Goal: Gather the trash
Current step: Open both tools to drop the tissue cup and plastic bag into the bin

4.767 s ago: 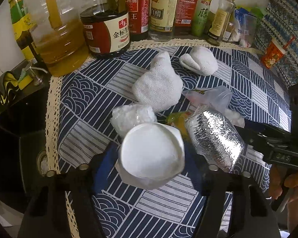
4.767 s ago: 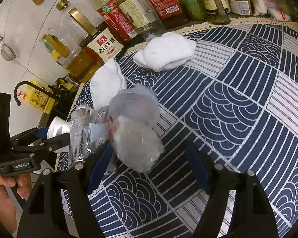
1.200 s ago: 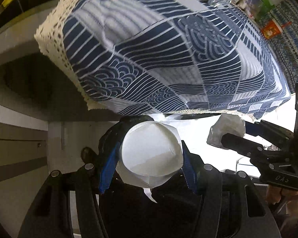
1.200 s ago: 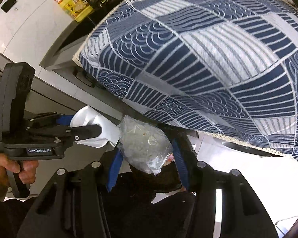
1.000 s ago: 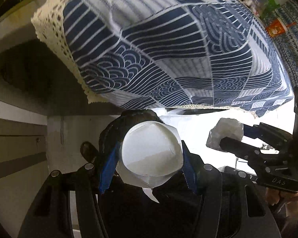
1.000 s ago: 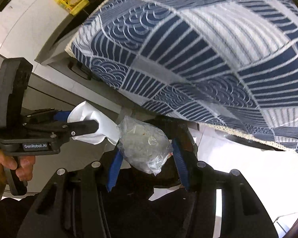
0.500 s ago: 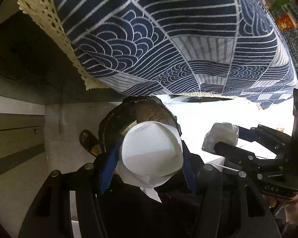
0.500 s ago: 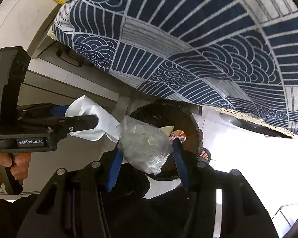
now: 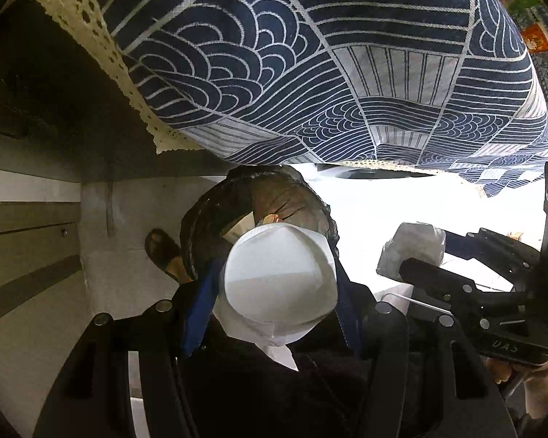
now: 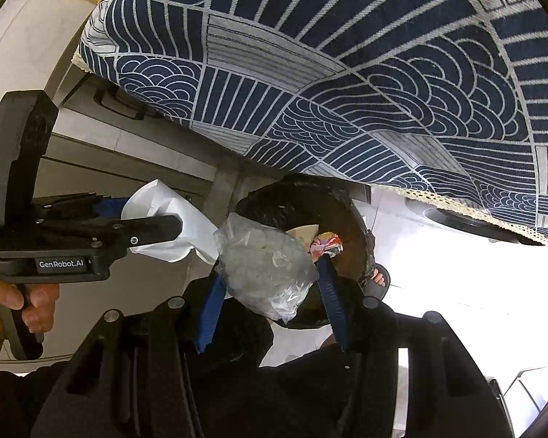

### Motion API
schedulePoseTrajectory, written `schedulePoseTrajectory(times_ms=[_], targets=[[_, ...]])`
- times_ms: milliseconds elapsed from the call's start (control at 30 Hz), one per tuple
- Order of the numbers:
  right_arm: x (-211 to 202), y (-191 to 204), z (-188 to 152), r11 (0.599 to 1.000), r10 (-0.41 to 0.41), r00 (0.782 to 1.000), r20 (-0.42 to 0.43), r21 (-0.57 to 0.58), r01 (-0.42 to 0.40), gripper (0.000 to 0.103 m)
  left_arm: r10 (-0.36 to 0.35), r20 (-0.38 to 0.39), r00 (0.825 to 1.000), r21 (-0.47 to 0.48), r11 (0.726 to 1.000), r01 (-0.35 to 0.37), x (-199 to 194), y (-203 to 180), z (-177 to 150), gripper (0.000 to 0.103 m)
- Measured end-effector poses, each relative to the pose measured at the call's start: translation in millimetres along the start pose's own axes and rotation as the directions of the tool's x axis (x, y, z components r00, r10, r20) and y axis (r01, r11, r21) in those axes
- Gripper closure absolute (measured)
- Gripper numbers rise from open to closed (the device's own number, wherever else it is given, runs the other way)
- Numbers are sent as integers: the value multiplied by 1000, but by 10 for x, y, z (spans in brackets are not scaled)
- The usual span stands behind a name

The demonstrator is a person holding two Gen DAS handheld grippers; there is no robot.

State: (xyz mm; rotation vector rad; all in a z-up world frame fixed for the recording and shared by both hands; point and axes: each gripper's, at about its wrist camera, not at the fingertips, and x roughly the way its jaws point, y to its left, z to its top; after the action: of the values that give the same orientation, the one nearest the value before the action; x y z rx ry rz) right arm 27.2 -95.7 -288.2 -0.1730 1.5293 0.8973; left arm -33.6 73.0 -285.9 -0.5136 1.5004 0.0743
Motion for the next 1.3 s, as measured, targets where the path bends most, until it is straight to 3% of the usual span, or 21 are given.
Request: schedulePoseTrajectory(times_ms=[233, 333, 433, 867, 1300], targets=[[-2, 15, 15, 1000, 6, 1000, -3, 0, -6, 52, 11, -4, 1000, -13, 1000, -11, 0, 35, -9, 45], [-10, 10, 21, 1000, 24, 1000, 1, 15, -24, 45, 23, -16, 1000, -39, 999, -23, 26, 83, -18, 31], [-25, 7, 26, 999, 32, 999, 5, 21, -32, 41, 20, -30, 999, -71, 997, -22, 50, 143, -37, 31], [-151, 33, 11, 1000, 14, 999, 30, 15, -15, 41, 39, -8, 999, -84, 996, -39, -40, 147, -98, 31], [-479, -20, -29, 999, 35, 996, 80, -13, -34, 40, 77, 79, 994, -92, 993, -69, -351, -68, -74, 31]])
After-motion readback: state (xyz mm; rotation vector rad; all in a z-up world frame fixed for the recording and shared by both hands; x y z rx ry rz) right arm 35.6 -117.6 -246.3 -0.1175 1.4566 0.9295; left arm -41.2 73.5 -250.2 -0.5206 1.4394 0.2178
